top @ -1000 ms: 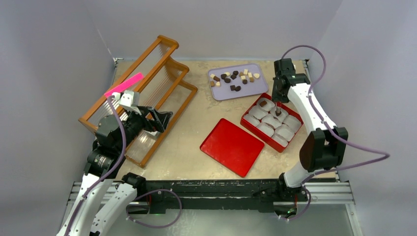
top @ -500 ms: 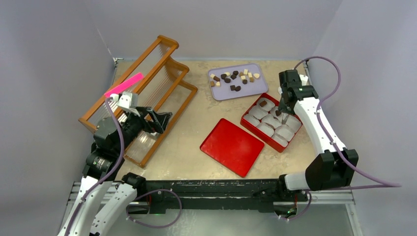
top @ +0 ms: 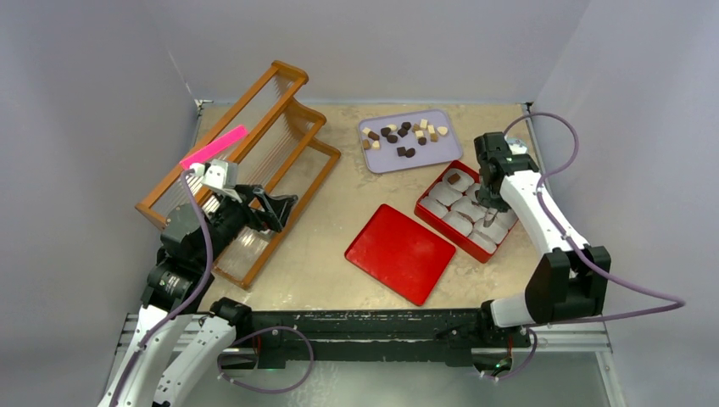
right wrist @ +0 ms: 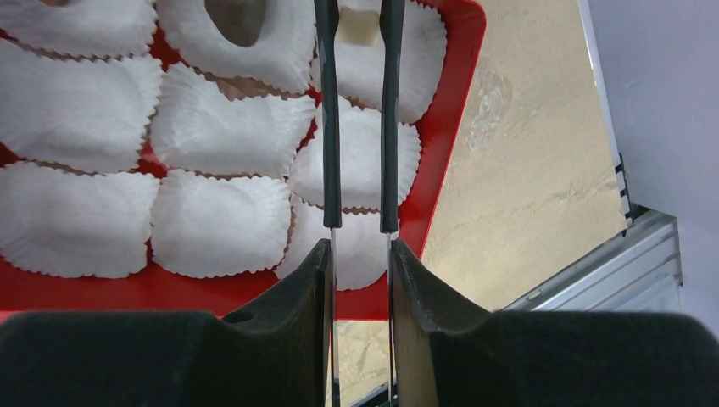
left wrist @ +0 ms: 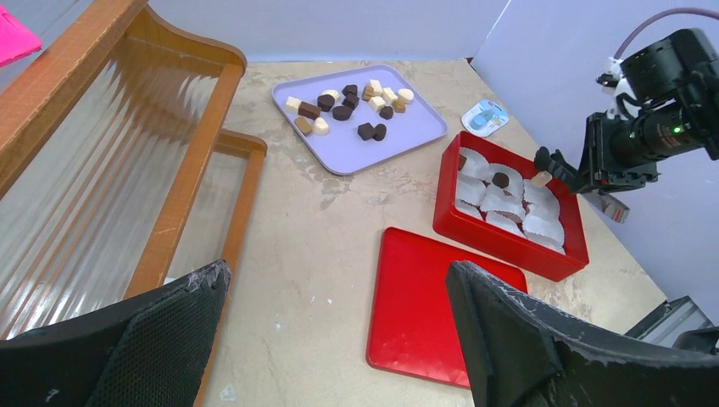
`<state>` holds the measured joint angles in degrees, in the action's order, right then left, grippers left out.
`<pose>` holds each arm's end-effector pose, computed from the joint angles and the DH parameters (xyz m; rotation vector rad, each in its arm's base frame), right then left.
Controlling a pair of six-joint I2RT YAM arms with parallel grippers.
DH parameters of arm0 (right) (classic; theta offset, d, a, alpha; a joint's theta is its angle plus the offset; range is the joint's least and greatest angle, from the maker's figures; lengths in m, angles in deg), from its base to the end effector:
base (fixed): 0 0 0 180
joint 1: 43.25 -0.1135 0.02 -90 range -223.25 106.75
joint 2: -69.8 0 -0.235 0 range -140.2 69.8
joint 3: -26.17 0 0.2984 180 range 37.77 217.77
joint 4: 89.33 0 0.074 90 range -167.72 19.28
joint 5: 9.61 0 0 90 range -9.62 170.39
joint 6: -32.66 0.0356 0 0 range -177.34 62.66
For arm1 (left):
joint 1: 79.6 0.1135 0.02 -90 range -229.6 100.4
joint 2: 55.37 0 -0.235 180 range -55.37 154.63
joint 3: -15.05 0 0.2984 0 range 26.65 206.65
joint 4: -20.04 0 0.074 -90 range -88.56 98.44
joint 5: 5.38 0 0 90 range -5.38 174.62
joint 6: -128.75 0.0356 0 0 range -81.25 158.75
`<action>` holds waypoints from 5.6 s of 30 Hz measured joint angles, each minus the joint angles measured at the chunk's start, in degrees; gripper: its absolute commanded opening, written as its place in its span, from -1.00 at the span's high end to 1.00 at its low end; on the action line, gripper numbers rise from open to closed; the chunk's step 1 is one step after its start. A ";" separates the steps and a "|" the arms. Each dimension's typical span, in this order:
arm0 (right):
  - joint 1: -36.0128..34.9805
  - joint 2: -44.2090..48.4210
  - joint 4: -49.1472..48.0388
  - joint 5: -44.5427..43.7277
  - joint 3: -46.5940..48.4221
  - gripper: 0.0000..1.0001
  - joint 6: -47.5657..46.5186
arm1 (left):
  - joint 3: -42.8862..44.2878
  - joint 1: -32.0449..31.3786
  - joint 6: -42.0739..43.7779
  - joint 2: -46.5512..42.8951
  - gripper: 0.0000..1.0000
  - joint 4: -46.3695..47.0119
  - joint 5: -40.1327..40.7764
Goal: Pack the chocolate
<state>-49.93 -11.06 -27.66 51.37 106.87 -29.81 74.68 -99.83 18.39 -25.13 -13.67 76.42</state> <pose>0.3305 0.0213 0.2520 0.6112 2.4262 -0.4333 0.1727 -0.0690 0.3701 0.1100 1.6833 -0.6545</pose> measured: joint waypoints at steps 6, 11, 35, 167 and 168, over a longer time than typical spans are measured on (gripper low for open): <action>0.37 -0.92 -0.72 -0.48 -2.69 0.39 0.98 | 0.00 -0.17 0.00 0.00 -0.95 -0.02 0.24; 0.61 -1.03 -0.66 -0.46 -3.04 0.40 1.55 | 0.00 -0.20 0.00 0.00 -0.95 -0.04 0.57; 0.70 2.47 0.00 -1.51 -4.94 0.20 2.01 | 0.00 -0.22 0.00 -0.42 -0.95 -0.07 0.98; -14.62 -9.22 1.70 10.43 10.88 0.55 -4.50 | 0.00 -0.48 0.02 -1.33 -0.95 -0.20 2.67; -14.62 -9.01 1.64 10.43 10.49 0.55 -4.31 | 0.00 -0.48 0.02 -1.36 -0.95 -0.20 2.64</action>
<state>-64.55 -20.06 -26.02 61.80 117.37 -34.12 74.68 -100.31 18.41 -26.48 -13.87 79.06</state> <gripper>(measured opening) 0.317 0.976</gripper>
